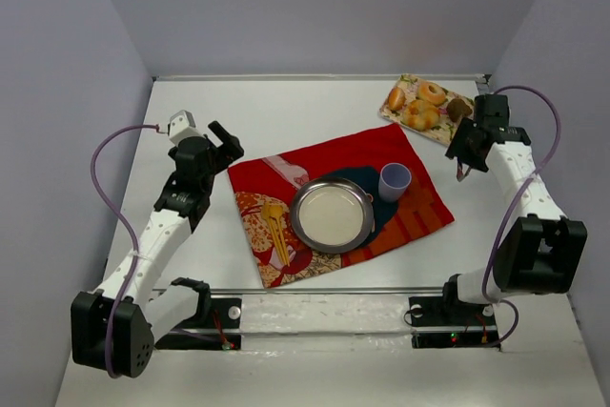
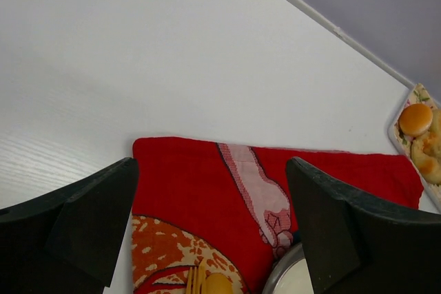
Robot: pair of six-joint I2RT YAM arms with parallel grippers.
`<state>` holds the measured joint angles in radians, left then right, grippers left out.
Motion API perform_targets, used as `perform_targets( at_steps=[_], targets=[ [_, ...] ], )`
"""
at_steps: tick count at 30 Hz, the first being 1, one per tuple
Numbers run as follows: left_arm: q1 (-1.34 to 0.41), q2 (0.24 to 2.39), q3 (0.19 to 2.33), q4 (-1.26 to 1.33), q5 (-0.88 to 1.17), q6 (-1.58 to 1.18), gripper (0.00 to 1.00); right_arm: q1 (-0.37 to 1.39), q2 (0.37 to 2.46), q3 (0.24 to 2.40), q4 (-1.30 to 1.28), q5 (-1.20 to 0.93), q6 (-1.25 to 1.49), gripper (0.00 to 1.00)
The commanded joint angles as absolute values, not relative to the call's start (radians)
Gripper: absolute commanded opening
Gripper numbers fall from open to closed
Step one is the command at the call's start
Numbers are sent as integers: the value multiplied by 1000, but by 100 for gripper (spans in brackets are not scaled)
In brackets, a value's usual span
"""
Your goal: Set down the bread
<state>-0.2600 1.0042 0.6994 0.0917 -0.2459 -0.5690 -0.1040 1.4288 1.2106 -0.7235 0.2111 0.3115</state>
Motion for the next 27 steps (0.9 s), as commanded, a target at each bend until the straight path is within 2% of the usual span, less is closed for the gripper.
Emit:
perform_targets(
  at_steps=[1, 16, 27],
  targets=[
    [-227, 1026, 695, 155, -167, -563, 99, -127, 1434, 1221, -730, 186, 308, 64],
    [-210, 979, 661, 166, -172, -568, 99, -155, 1597, 1281, -693, 106, 288, 62],
    [-206, 1006, 667, 166, -180, -575, 99, -155, 1716, 1351, -681, 133, 298, 60]
  ],
)
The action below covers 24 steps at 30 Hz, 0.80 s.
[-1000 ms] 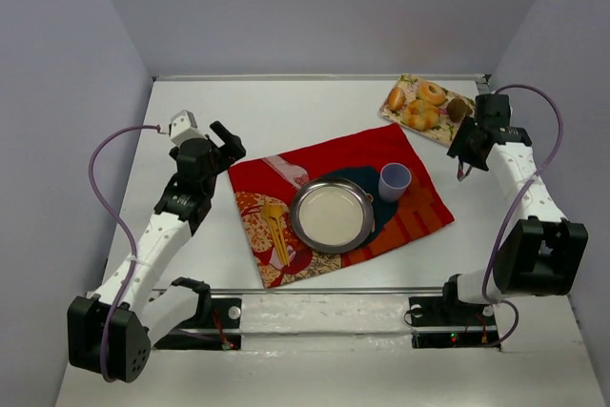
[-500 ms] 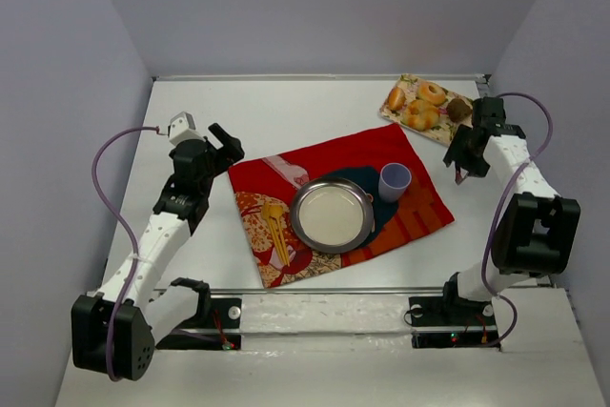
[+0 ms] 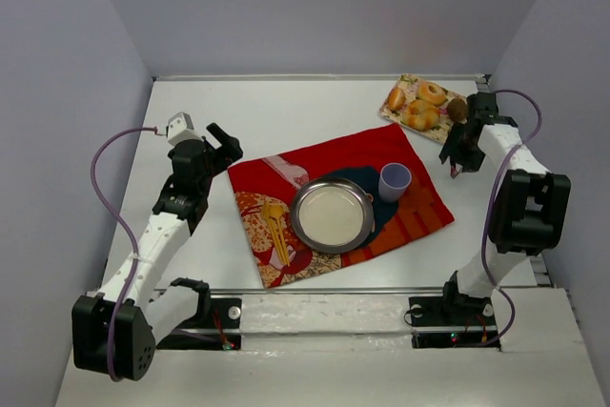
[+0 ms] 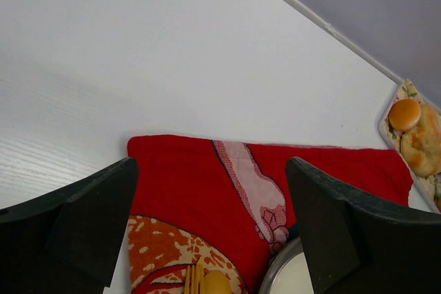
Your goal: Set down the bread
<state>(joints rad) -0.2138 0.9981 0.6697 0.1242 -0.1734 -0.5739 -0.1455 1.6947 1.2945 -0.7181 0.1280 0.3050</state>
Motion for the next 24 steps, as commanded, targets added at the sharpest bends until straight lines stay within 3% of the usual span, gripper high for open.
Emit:
perform_targets(
  at_steps=[1, 7, 14, 24],
  targets=[
    [-206, 1014, 669, 164, -179, -574, 99, -155, 1733, 1362, -683, 138, 299, 60],
    [-201, 1031, 672, 170, -158, -575, 99, -164, 1753, 1381, -680, 170, 318, 56],
    [-198, 1034, 675, 166, -155, -575, 99, -164, 1752, 1404, -683, 213, 321, 40],
    [-196, 1031, 673, 164, -147, -575, 99, -164, 1654, 1399, -696, 164, 308, 33]
  ],
)
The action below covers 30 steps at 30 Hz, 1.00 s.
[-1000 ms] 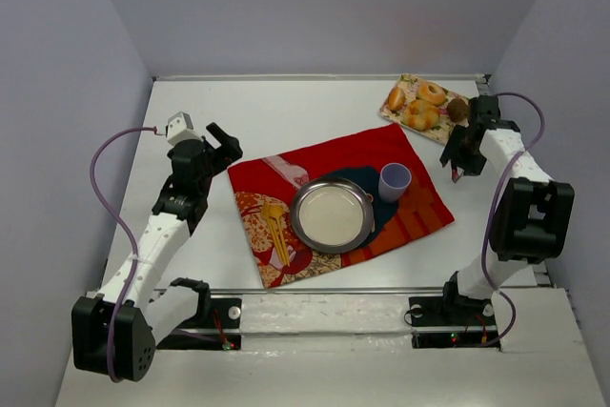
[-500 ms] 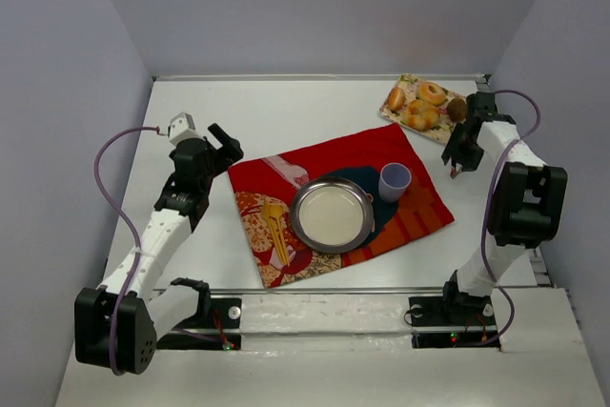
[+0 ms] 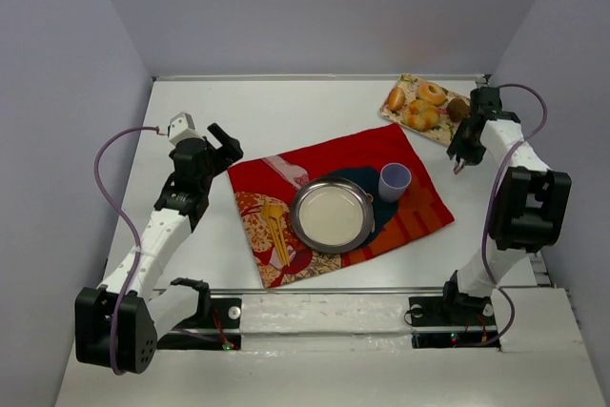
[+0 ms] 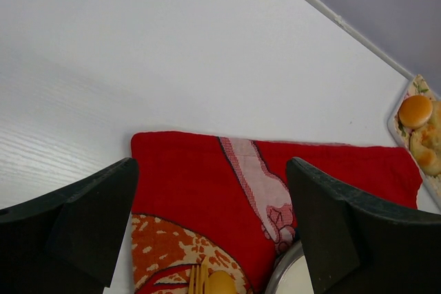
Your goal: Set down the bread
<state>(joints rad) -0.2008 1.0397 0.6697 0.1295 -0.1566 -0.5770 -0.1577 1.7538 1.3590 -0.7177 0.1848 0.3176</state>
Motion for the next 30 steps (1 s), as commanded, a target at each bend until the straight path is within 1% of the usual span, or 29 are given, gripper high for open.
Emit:
perform_targets(
  at_steps=[1, 7, 9, 12, 13, 14, 17, 18, 22, 24, 27, 28, 29, 30],
  targets=[
    [-196, 1031, 673, 164, -146, -575, 99, -164, 1635, 1396, -699, 147, 302, 33],
    [-196, 1038, 669, 175, -120, -577, 99, -152, 1415, 1341, -626, -113, 247, 31],
    [-196, 1045, 672, 173, -114, -575, 99, -100, 1347, 1341, -627, -172, 227, 31],
    [-196, 1055, 678, 167, -101, -572, 99, 32, 1280, 1322, -627, -224, 206, 31],
    [-196, 1057, 681, 166, -95, -572, 99, 85, 1270, 1309, -620, -213, 207, 31],
    [-196, 1063, 683, 160, -95, -572, 99, 206, 1261, 1302, -618, -209, 201, 31],
    [-196, 1065, 693, 141, -107, -572, 99, 375, 1233, 1264, -604, -201, 195, 31],
    [-196, 1063, 695, 129, -110, -574, 99, 462, 1223, 1247, -600, -193, 199, 31],
    [-196, 1037, 689, 110, -121, -580, 99, 605, 1152, 1157, -604, -143, 271, 31],
    [-196, 1022, 684, 106, -121, -583, 99, 649, 1134, 1114, -597, -129, 308, 31],
    [-196, 997, 673, 97, -144, -589, 99, 731, 1135, 1045, -598, -153, 348, 31],
    [-196, 991, 672, 95, -144, -589, 99, 786, 1140, 1040, -618, -141, 373, 33],
    [-196, 982, 672, 94, -141, -589, 99, 816, 1141, 1040, -638, -112, 386, 34],
    [-196, 979, 669, 89, -140, -589, 99, 836, 1144, 1039, -661, -38, 403, 35]
  ],
)
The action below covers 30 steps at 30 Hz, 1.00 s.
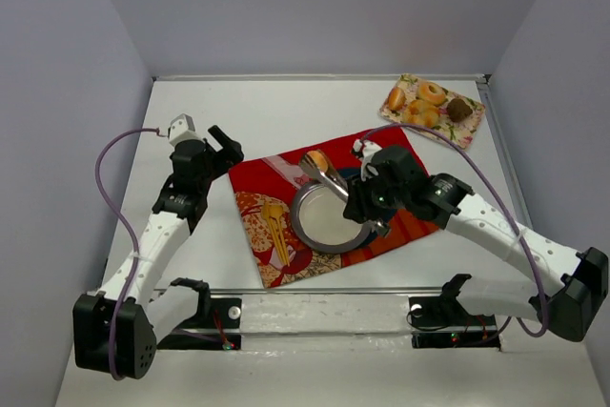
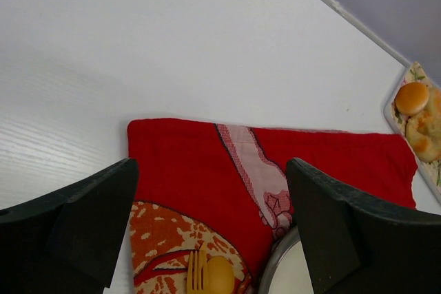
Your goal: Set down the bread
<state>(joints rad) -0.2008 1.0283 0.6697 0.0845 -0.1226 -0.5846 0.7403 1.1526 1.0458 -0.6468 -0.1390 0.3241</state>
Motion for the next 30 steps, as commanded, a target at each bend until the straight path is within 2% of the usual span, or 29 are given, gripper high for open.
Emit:
perform_targets(
  at_steps=[1, 6, 12, 19, 20, 23, 25, 27, 30],
  targets=[
    [-196, 974, 666, 89, -138, -589, 99, 845, 1147, 1032, -695, -22, 417, 35],
    [-196, 942, 649, 80, -152, -594, 99, 864, 1160, 982, -739, -20, 489, 36],
    [-196, 927, 640, 78, -158, -595, 99, 873, 1201, 953, -804, 32, 526, 44],
    [-196, 925, 637, 78, -160, -595, 99, 873, 1230, 949, -810, 37, 522, 61],
    [-196, 925, 637, 78, -158, -595, 99, 873, 1232, 954, -811, 44, 517, 66],
    [-196, 927, 637, 81, -152, -595, 99, 873, 1229, 972, -818, 71, 515, 71],
    [-196, 928, 638, 81, -153, -594, 99, 873, 1226, 985, -818, 80, 517, 70],
    [-196, 927, 638, 83, -152, -594, 99, 873, 1221, 1014, -818, 100, 520, 63],
    [-196, 925, 638, 83, -149, -592, 99, 873, 1200, 1072, -815, 141, 515, 58]
  ],
)
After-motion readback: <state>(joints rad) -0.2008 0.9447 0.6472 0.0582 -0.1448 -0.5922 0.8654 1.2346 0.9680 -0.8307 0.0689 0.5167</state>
